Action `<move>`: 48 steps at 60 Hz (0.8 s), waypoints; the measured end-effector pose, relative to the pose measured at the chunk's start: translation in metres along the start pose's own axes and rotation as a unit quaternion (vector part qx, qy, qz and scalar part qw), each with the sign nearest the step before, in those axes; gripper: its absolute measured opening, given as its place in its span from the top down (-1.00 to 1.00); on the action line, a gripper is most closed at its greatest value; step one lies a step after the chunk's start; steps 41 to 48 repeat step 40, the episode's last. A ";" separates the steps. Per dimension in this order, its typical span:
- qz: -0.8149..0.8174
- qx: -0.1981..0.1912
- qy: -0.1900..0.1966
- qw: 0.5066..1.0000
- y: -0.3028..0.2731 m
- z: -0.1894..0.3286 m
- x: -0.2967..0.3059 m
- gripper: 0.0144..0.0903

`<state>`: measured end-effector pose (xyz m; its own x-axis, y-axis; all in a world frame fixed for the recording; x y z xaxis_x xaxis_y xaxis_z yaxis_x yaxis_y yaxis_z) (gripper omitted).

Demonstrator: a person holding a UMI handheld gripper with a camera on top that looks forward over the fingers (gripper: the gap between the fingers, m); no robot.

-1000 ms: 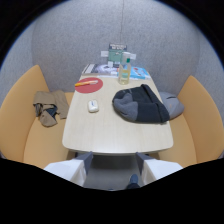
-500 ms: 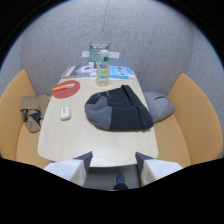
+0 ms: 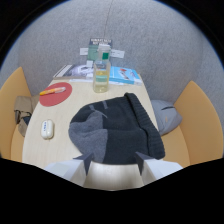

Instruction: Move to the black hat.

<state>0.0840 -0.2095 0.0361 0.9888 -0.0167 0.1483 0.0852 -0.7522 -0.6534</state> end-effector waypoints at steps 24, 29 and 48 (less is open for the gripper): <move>0.001 -0.016 -0.006 1.000 -0.012 0.050 0.001 -0.91; 0.003 -0.017 -0.006 1.000 -0.011 0.051 0.001 -0.92; 0.006 -0.017 -0.006 1.000 -0.010 0.049 0.001 -0.93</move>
